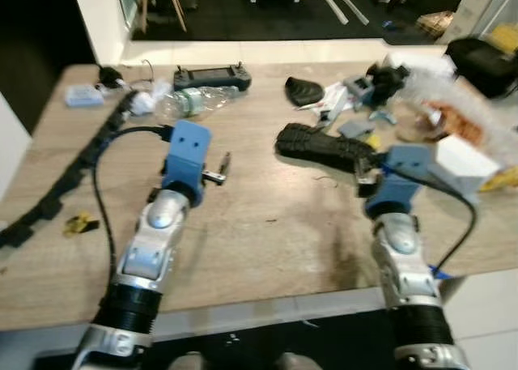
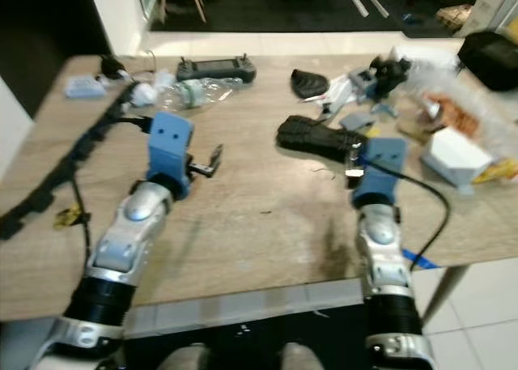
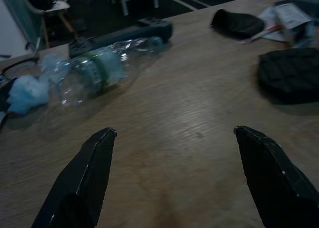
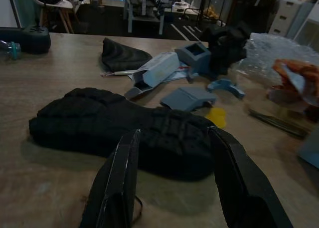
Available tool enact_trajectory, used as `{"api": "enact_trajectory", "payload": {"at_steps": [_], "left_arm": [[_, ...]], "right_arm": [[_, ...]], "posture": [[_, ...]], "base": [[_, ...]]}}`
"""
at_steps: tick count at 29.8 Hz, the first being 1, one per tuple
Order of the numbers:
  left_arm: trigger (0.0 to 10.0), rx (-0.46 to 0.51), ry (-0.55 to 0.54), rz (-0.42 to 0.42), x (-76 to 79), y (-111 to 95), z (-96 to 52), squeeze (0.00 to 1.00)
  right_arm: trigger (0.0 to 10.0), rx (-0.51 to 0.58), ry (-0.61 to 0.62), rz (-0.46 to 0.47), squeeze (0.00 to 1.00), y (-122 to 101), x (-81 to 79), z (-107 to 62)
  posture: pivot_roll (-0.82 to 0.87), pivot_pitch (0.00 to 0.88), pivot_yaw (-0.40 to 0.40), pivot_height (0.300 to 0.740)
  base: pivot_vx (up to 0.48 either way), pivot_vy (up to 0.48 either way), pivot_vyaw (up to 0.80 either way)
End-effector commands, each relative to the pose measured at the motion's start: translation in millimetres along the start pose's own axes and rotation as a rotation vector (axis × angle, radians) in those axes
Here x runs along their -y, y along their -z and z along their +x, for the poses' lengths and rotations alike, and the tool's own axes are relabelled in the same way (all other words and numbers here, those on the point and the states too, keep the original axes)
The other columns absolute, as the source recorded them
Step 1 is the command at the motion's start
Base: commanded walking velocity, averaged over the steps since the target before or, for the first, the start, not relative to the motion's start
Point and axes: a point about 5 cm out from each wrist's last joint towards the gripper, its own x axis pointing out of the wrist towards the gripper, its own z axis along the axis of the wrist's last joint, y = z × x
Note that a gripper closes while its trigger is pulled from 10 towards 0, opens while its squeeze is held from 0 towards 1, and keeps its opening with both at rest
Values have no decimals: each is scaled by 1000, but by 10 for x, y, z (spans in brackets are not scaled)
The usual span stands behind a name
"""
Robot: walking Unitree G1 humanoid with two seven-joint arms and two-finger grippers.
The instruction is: Picking trash to rubbish bin
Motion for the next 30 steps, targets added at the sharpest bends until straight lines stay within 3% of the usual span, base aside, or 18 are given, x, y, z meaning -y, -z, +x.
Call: {"api": "enact_trajectory", "payload": {"at_steps": [1,18,23,30], "left_arm": [[10000,-17,8,2,18,31,-11,0],[10000,-18,11,13,22,34,-21,0],[10000,6,36,18,53,15,-26,0],[10000,11,71,43,88,15,-39,0]], "right_arm": [[10000,-8,12,-7,0,6,44,-12],[10000,-17,3,-14,0,15,43,-7],[10000,-29,5,-12,0,25,64,7],[10000,-98,-6,-45,0,99,242,101]], "posture": [[-90,57,-21,740],[-90,42,-25,740],[-89,32,-28,740],[-88,32,-31,740]], "base": [[277,0,0],[272,0,0],[0,0,0],[0,0,0]]}}
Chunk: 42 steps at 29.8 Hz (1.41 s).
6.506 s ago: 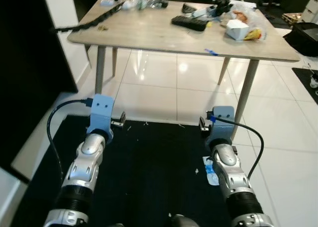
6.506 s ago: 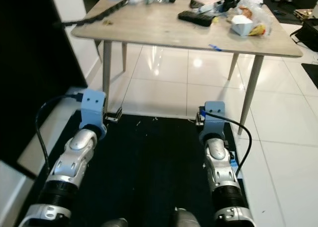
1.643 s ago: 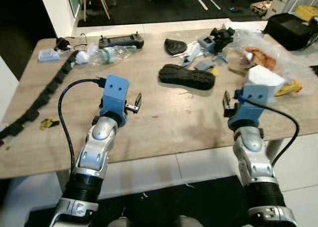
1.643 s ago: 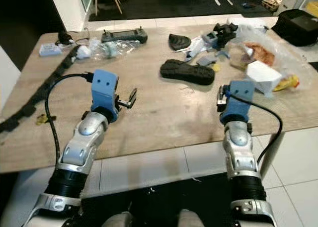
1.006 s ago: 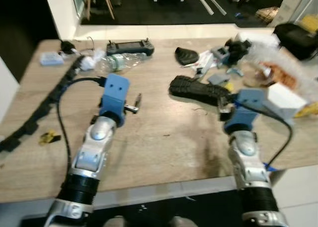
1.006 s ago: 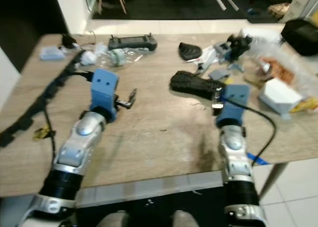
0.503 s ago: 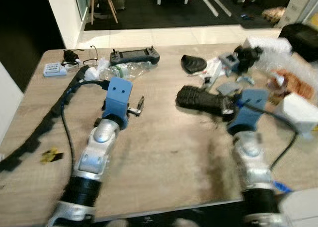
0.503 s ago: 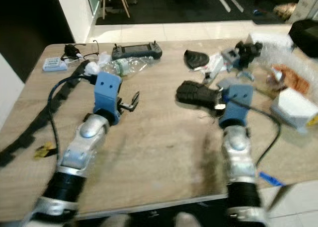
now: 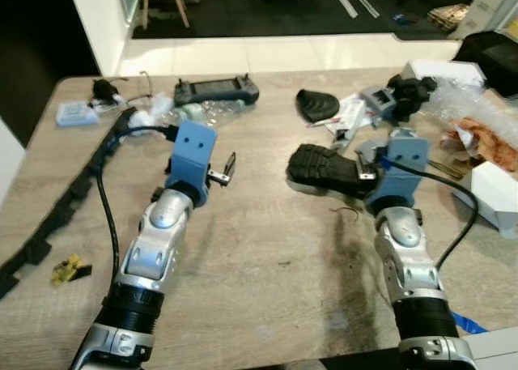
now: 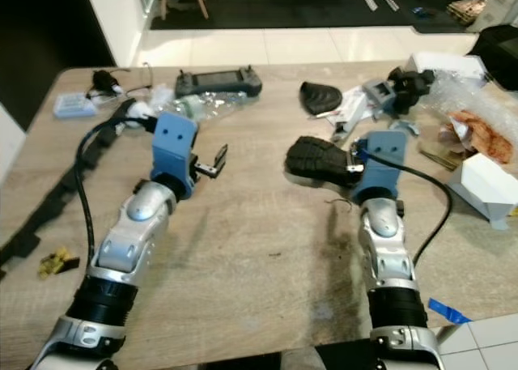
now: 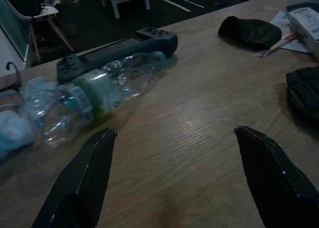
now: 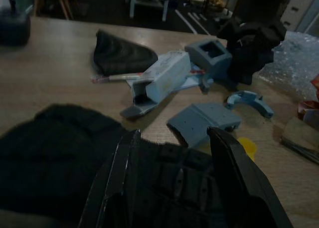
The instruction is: Picking trash to rubbish bin
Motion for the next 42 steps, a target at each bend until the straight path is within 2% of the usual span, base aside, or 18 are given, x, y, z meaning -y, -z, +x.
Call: {"api": "enact_trajectory", "payload": {"at_steps": [1,2,3,9,12,13,14,21,22,29,30,31,32,34,36,37,39,42], "left_arm": [[10000,0,19,26,23,17,-22,0],[10000,0,21,27,22,17,-20,0],[10000,0,21,28,18,17,-18,0],[10000,21,47,37,-2,1,-43,0],[10000,32,63,35,-2,-6,-63,0],[10000,36,71,35,-3,-9,-71,0],[10000,38,79,34,-2,-12,-76,0],[10000,47,97,56,-17,-45,-65,0],[10000,50,102,58,-16,-58,-51,0],[10000,53,96,58,-37,-65,-47,0],[10000,53,95,59,-36,-62,-48,0],[10000,52,104,68,-19,-58,-54,0],[10000,52,104,68,-19,-58,-54,0],[10000,50,108,73,-20,-59,-56,0],[10000,50,109,74,-22,-60,-56,0],[10000,50,110,74,-34,-63,-54,0],[10000,50,110,74,-39,-64,-54,0],[10000,49,120,79,-29,-70,-41,0]], "right_arm": [[10000,-34,2,14,0,23,105,46],[10000,-45,-12,7,251,31,145,74],[10000,-56,-27,4,1000,35,191,105],[10000,-67,-39,-39,1000,-42,422,254],[10000,-63,-40,-66,1000,-82,473,295],[10000,-68,-40,-83,129,-99,513,327],[10000,-76,-39,-87,0,-112,560,360],[10000,-121,-83,-108,0,-104,689,445],[10000,-122,-132,-64,0,-104,713,453],[10000,-142,-157,-57,0,-79,714,454],[10000,-165,-192,-53,0,-42,679,448],[10000,-185,-388,-8,0,36,473,407],[10000,-185,-388,-8,0,36,473,407],[10000,-195,-514,33,0,73,337,371],[10000,-196,-532,40,0,78,321,369],[10000,-240,-617,40,0,158,236,322],[10000,-253,-641,40,0,180,211,308],[10000,-313,-778,52,0,263,81,220]], "posture": [[-89,33,-31,740],[-88,35,-31,740],[-86,37,-32,740],[-80,46,-30,740],[-80,46,-30,740],[-76,48,-24,740],[-76,48,-24,740],[-63,58,-12,740],[-63,58,-12,740],[-58,65,-11,740],[-57,67,-7,740],[-52,71,-2,740],[-52,71,-2,740],[-52,71,-2,740],[-52,71,-2,740],[-47,75,5,740],[-47,75,5,740],[-47,75,5,740]], "base": [[0,0,0],[0,0,0],[0,0,0],[0,0,0],[0,0,0],[0,0,0],[0,0,0],[0,0,0],[0,0,0],[0,0,0],[0,0,0],[0,0,0],[0,0,0],[0,0,0],[0,0,0],[0,0,0],[0,0,0],[0,0,0]]}}
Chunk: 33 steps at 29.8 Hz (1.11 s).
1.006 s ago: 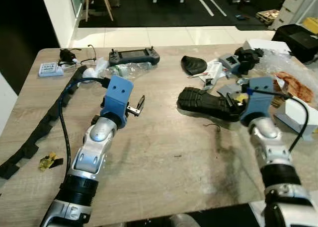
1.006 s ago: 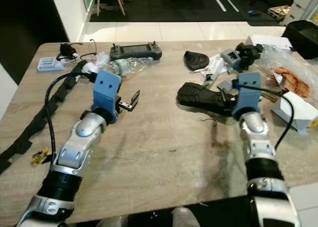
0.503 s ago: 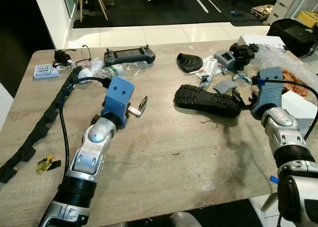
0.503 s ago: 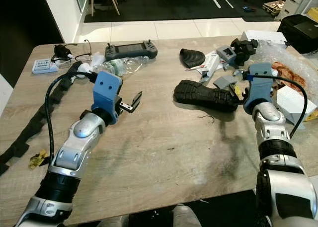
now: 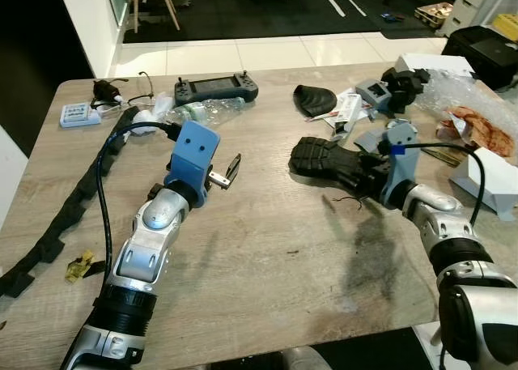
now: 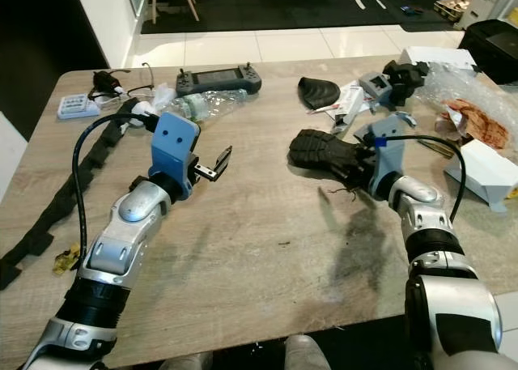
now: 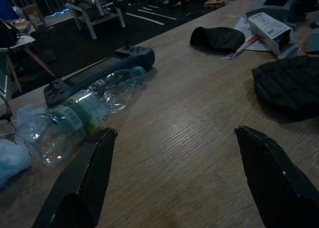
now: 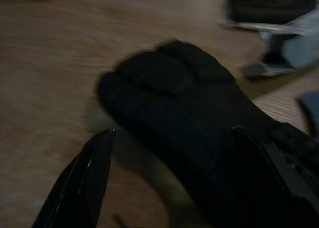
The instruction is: Picking trash to rubbish bin
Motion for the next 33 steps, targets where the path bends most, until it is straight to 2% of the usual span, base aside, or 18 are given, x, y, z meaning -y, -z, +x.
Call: {"api": "enact_trajectory", "payload": {"at_steps": [1,8,10,13,14,15,16,18,20,21,24,25,26,27,28,29,31,33], "left_arm": [[10000,-3,17,16,1,-4,5,0],[10000,-5,27,25,14,2,1,0],[10000,-5,29,27,16,1,2,0],[10000,-6,29,29,13,7,-1,0],[10000,-6,29,29,13,7,-1,0],[10000,-7,30,29,13,10,-4,0],[10000,-7,30,29,13,10,-4,0],[10000,-7,32,31,15,9,-3,0],[10000,-5,38,37,21,4,2,0],[10000,-3,40,40,24,0,7,0],[10000,-1,40,40,29,-2,10,0],[10000,-2,42,39,34,2,9,0],[10000,-2,42,39,34,2,9,0],[10000,-3,43,38,37,5,8,0],[10000,-5,49,37,52,11,10,0],[10000,-6,54,36,62,16,11,0],[10000,-8,66,37,82,20,10,0],[10000,-8,75,39,97,20,10,0]], "right_arm": [[10000,-81,-98,39,0,198,-147,25],[10000,-65,-254,50,0,103,-263,48],[10000,-55,-382,71,0,50,-396,58],[10000,-39,-571,101,0,-16,-710,58],[10000,-39,-571,101,0,-16,-710,58],[10000,-25,-627,109,0,-57,-847,54],[10000,-25,-627,109,0,-57,-847,54],[10000,75,-657,136,0,-261,-953,97],[10000,222,-631,172,0,-565,-965,151],[10000,322,-545,157,0,-746,-882,181],[10000,400,-440,126,0,-876,-784,176],[10000,395,-311,71,0,-870,-680,194],[10000,395,-311,71,0,-870,-680,194],[10000,390,-221,31,0,-871,-615,191],[10000,340,-21,-21,0,-796,-424,185],[10000,306,107,-58,0,-743,-298,165],[10000,252,235,-75,0,-631,-130,86],[10000,224,271,-66,0,-559,-49,13]], "posture": [[-47,75,5,740],[-47,79,11,740],[-47,79,11,740],[-47,80,5,740],[-47,80,5,740],[-47,80,5,740],[-47,80,5,740],[-47,80,11,740],[-47,80,11,740],[-48,77,11,740],[-53,76,11,740],[-53,76,11,740],[-53,76,11,740],[-53,76,11,740],[-57,75,13,740],[-57,75,13,740],[-58,76,12,740],[-62,75,11,740]], "base": [[0,0,0],[0,0,0],[0,0,0],[0,0,0],[0,0,0],[0,0,0],[0,0,0],[0,0,0],[0,0,0],[0,0,0],[0,0,0],[0,0,0],[0,0,0],[0,0,0],[0,0,0],[0,0,0],[0,0,0],[0,0,0]]}}
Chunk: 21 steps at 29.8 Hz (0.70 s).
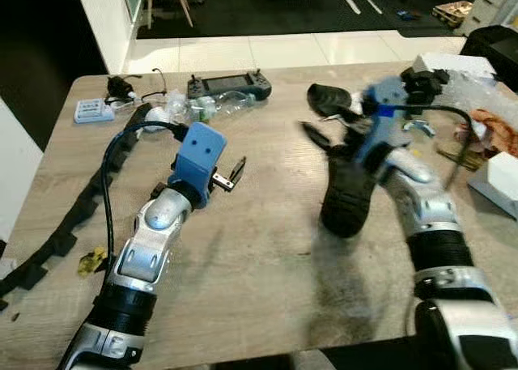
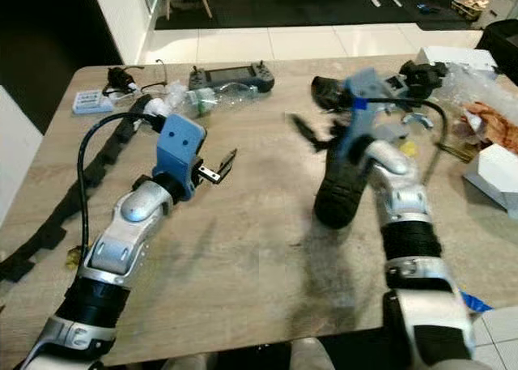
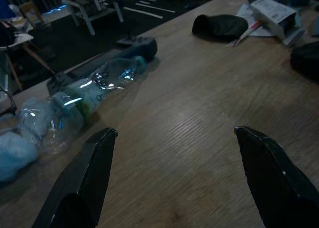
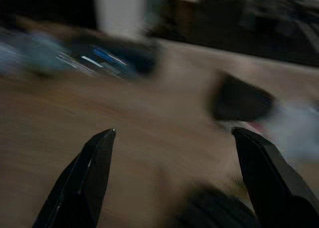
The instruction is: Picking trash to rubbish bin
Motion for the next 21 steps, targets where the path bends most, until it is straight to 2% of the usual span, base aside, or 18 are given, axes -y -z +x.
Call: {"api": "enact_trajectory", "payload": {"at_steps": [1,3,8,9,10,12,13,14,16,17,18,21], "left_arm": [[10000,-13,26,9,42,35,-5,0],[10000,-16,63,-22,62,37,-13,0],[10000,-24,109,-5,95,58,-26,0],[10000,-22,101,1,93,53,-20,0],[10000,-19,93,2,88,48,-17,0],[10000,-18,92,2,88,48,-17,0],[10000,-19,95,3,89,49,-19,0],[10000,-19,95,3,89,49,-19,0],[10000,-20,101,4,89,52,-22,0],[10000,-20,101,4,89,52,-22,0],[10000,-21,106,5,89,54,-22,0],[10000,-20,111,7,88,52,-23,0]], "right_arm": [[10000,-19,43,-5,0,65,55,-42],[10000,-42,89,74,0,135,164,-109],[10000,-118,148,98,0,334,246,-187],[10000,-241,178,126,0,575,227,-224],[10000,-365,22,149,0,803,-3,-245],[10000,-386,-24,154,0,840,-66,-250],[10000,-418,-129,182,0,887,-219,-254],[10000,-418,-129,182,0,887,-219,-254],[10000,-466,-286,205,0,936,-438,-278],[10000,-466,-286,205,0,936,-438,-278],[10000,-495,-397,209,0,955,-597,-305],[10000,-494,-444,220,0,944,-685,-307]], "posture": [[-62,75,11,740],[-62,75,11,740],[-67,73,10,740],[-67,69,7,740],[-66,64,4,740],[-66,64,4,740],[-65,61,2,740],[-65,61,2,740],[-65,55,2,740],[-65,55,2,740],[-62,52,-1,740],[-62,52,-1,740]], "base": [[0,0,0],[0,0,0],[0,0,0],[0,0,0],[0,0,0],[0,0,0],[0,0,0],[0,0,0],[0,0,0],[0,0,0],[0,0,0],[0,0,0]]}}
